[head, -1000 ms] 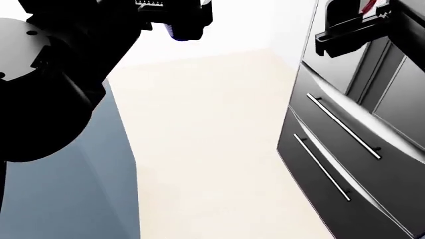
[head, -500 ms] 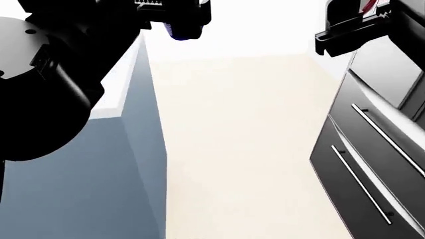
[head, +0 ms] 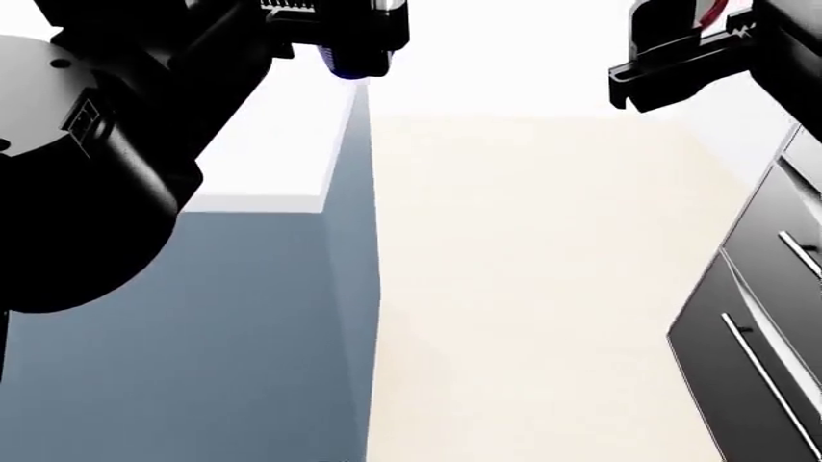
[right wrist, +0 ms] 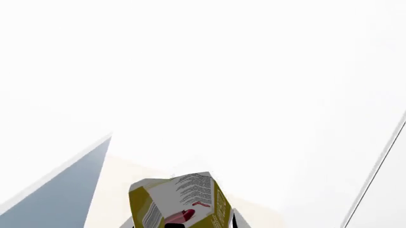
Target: Move the drinks to the dining counter.
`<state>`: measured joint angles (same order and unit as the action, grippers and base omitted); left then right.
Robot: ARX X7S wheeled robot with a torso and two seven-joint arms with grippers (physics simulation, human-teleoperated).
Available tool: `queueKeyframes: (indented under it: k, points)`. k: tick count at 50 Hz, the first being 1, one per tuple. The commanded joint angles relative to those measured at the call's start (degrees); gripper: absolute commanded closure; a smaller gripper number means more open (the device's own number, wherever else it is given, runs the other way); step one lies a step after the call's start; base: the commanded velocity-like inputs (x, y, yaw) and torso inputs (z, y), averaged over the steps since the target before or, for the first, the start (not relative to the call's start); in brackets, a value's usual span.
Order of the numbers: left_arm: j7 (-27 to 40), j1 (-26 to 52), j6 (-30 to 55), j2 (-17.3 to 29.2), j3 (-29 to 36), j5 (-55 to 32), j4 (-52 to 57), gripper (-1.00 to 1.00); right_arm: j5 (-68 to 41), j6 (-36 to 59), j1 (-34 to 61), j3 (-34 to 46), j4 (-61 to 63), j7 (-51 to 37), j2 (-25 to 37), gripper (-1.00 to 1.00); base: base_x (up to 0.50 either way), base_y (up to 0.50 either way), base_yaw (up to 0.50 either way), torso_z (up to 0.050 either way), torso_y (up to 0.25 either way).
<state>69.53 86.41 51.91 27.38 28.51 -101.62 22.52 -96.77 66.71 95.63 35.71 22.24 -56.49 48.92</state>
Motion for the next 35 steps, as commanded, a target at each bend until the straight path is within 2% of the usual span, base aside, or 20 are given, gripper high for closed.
queueKeyframes:
  k: [1, 9, 12, 15, 22, 24, 25, 35]
  points:
    - [0.2, 0.1, -0.8, 0.1, 0.1, 0.0, -0.1, 1.00, 1.5, 0.0, 0.3, -0.6, 0.0, 0.0, 0.2, 1.00, 0.00, 0.00, 0.50, 0.000, 0.000]
    - [0.1, 0.2, -0.8, 0.2, 0.2, -0.1, -0.1, 1.00, 0.6, -1.0, -0.1, -1.0, -0.3, 0.3, 0.1, 1.00, 0.00, 0.00, 0.50, 0.000, 0.001]
    - [0.1, 0.1, -0.8, 0.3, 0.3, -0.1, -0.2, 1.00, 2.7, -9.8, -4.1, -6.5, 0.8, 0.0, 0.3, 1.00, -0.34, 0.03, 0.00, 0.000, 0.000]
    - [-0.1, 0.2, -0.9, 0.3, 0.4, 0.1, -0.4, 1.00, 2.2, -4.4, -1.8, -3.2, 0.3, -0.8, 0.8, 1.00, 0.00, 0.00, 0.00, 0.000, 0.004]
    - [0.0, 0.4, -1.0, 0.4, 0.4, 0.0, -0.4, 1.00, 2.6, -6.0, -2.4, -4.1, 0.6, -1.0, 0.8, 1.00, 0.00, 0.00, 0.00, 0.001, 0.000]
    - [0.0, 0.4, -1.1, 0.5, 0.4, 0.0, -0.4, 1.00, 1.3, -2.3, -0.3, -1.9, 0.1, -1.1, 0.6, 1.00, 0.00, 0.00, 0.00, 0.000, 0.005]
    - [0.1, 0.4, -1.1, 0.4, 0.4, -0.1, -0.4, 1.00, 0.6, -3.7, -1.2, -2.7, 0.0, -1.5, 0.7, 1.00, 0.00, 0.00, 0.00, 0.000, 0.000]
    - [0.3, 0.6, -1.3, 0.5, 0.5, -0.4, -0.2, 1.00, -0.1, -1.3, 0.0, -0.9, -0.1, -1.9, 0.5, 1.00, -0.50, -0.04, 0.00, 0.000, 0.001]
